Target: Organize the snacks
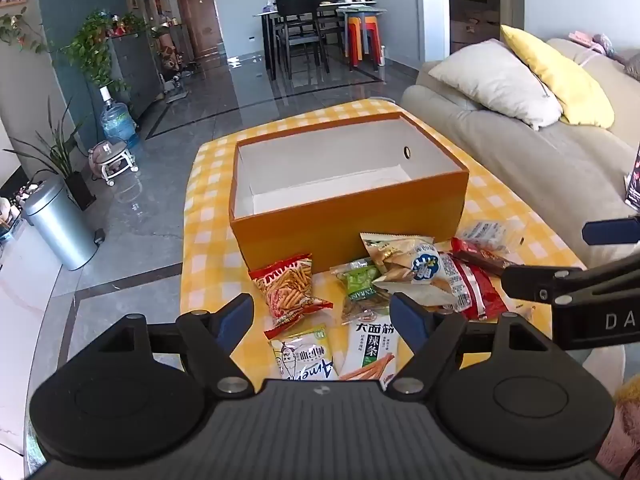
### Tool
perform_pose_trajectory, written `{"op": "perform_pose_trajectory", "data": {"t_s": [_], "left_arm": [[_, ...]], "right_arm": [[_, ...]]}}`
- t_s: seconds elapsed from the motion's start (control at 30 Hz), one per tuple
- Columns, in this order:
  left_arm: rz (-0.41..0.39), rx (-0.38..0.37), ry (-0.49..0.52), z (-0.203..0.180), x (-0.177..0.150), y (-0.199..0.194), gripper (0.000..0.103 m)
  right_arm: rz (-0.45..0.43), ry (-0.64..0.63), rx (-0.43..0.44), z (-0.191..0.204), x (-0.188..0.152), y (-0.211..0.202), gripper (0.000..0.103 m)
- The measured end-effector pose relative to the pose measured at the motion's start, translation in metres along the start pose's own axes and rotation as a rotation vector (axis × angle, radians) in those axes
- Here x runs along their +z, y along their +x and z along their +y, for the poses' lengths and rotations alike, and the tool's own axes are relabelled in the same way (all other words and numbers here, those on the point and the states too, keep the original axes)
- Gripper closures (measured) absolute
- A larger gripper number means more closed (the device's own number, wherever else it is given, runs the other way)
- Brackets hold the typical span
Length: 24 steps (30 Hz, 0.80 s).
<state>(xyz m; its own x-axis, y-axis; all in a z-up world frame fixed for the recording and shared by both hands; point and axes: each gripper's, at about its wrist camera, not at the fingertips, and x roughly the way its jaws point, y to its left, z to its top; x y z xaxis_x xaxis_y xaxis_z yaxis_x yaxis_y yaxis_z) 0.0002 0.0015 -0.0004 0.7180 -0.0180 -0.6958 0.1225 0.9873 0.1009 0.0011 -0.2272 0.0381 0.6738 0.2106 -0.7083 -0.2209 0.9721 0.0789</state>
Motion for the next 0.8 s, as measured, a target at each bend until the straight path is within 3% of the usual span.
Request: {"op": "perform_pose_trajectory", "data": {"t_s": [0.23, 0.8], "left_arm": [[0.041, 0.000, 0.001, -0.001, -0.003, 0.002, 0.012], [0.055, 0.005, 0.014, -0.006, -0.005, 0.005, 0.012]], "right_arm": [[0.008, 0.000, -0.001, 0.000, 0.001, -0.001, 0.004], [0.007, -0.004, 0.011, 0.000, -0.002, 0.002, 0.004]]}}
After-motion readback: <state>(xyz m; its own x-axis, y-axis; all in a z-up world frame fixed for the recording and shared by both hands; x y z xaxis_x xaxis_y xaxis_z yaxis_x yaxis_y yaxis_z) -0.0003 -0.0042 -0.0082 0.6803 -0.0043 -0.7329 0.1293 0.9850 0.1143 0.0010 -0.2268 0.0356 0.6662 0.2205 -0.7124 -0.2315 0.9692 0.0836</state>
